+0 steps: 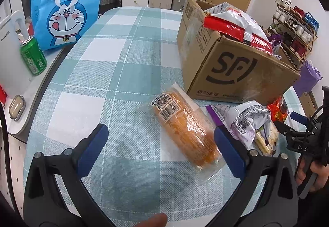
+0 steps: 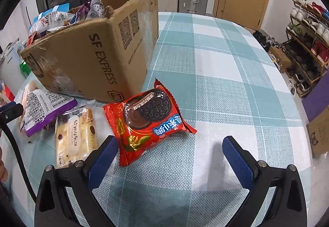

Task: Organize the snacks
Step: 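Grasp the red Oreo packet with the right tool and lift it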

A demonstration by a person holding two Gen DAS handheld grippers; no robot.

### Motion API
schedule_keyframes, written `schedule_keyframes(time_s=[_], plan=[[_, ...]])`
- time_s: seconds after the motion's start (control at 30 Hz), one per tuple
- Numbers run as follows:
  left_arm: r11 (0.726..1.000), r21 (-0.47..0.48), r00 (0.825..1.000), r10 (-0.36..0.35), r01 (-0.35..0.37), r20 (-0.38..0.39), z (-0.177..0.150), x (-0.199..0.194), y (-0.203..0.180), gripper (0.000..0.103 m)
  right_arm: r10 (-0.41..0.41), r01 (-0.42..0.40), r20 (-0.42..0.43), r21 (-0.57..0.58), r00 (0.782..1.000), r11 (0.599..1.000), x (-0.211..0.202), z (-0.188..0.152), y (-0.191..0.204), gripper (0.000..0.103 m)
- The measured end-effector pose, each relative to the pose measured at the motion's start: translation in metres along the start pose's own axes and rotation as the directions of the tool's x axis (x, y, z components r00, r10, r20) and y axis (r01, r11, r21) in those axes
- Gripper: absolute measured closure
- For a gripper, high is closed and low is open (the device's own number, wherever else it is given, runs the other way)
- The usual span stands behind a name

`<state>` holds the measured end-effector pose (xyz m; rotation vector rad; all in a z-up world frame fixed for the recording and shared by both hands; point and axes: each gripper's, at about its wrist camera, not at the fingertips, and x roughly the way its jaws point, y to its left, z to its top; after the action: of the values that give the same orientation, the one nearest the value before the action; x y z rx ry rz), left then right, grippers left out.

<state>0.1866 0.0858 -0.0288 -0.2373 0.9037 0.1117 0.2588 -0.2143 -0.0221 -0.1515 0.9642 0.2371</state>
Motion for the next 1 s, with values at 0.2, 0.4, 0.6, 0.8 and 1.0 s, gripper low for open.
schedule_keyframes(time_s=[0.2,0.4,0.6,0.8,1.0], plan=[[1.000,0.004,1.000,-0.005,0.005,0.001,0.000,-0.001,-0.001,0.001,-0.012,0.012,0.011,-0.017,1.000,1.000,0.003,0.007,0.006,0.000],[1.000,0.001,1.000,-0.006,0.006,0.003,0.000,-0.002,0.000,0.001,0.015,-0.013,0.043,-0.058,0.999,0.998,0.000,0.008,0.012,0.020],[1.000,0.001,1.000,-0.008,0.008,0.004,0.000,-0.003,0.000,0.001,0.052,-0.047,0.060,-0.084,0.997,0.995,-0.004,0.007,0.016,0.043],[1.000,0.003,1.000,-0.006,0.006,0.003,0.000,-0.003,0.000,0.001,0.071,-0.064,0.069,-0.090,0.995,0.994,-0.006,0.006,0.014,0.050],[1.000,-0.002,1.000,-0.008,0.008,0.006,0.000,-0.004,0.000,0.001,0.102,-0.095,0.098,-0.071,0.990,0.993,-0.021,0.003,0.010,0.050]])
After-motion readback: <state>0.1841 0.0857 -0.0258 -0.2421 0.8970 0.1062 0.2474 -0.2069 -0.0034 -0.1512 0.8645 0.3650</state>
